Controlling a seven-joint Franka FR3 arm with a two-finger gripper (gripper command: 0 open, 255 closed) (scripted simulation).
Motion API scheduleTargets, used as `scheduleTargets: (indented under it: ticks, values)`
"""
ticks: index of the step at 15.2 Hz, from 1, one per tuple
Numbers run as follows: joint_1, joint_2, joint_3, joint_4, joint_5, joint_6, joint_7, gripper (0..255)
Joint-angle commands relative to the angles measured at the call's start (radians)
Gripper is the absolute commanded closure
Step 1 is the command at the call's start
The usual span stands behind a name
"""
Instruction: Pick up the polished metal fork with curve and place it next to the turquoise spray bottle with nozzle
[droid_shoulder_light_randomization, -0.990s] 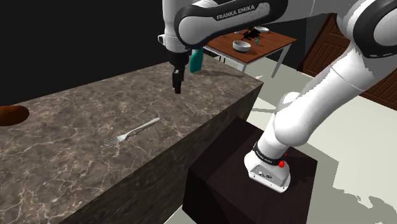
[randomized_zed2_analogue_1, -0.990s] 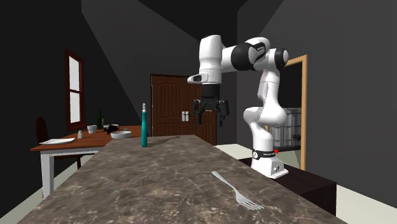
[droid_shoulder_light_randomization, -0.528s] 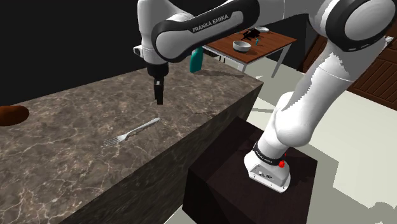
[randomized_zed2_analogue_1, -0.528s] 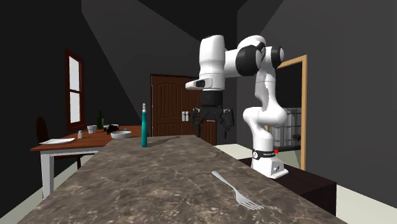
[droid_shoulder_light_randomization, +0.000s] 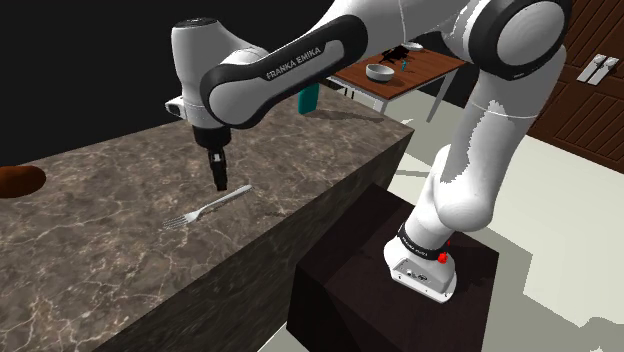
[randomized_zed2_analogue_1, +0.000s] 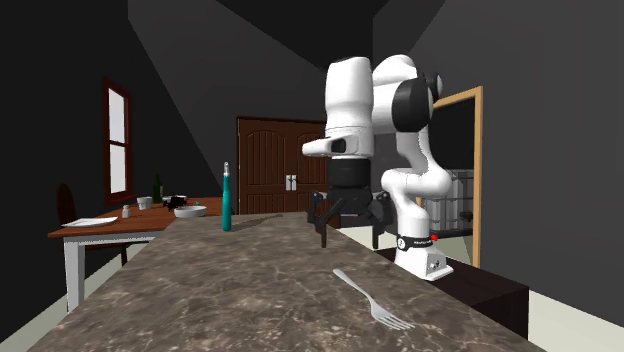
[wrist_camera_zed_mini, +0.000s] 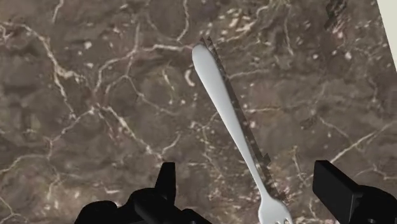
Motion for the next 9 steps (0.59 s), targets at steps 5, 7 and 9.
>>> scheduleTargets:
  ticks: [5, 7, 9]
  values:
    - [0.059, 0.153, 0.051, 0.123, -0.031, 0.043, -0.057, 0]
    - [0.064, 0.168, 0.053, 0.125, -0.036, 0.057, -0.059, 0]
    - [0.066, 0.182, 0.051, 0.115, -0.042, 0.080, -0.055, 0]
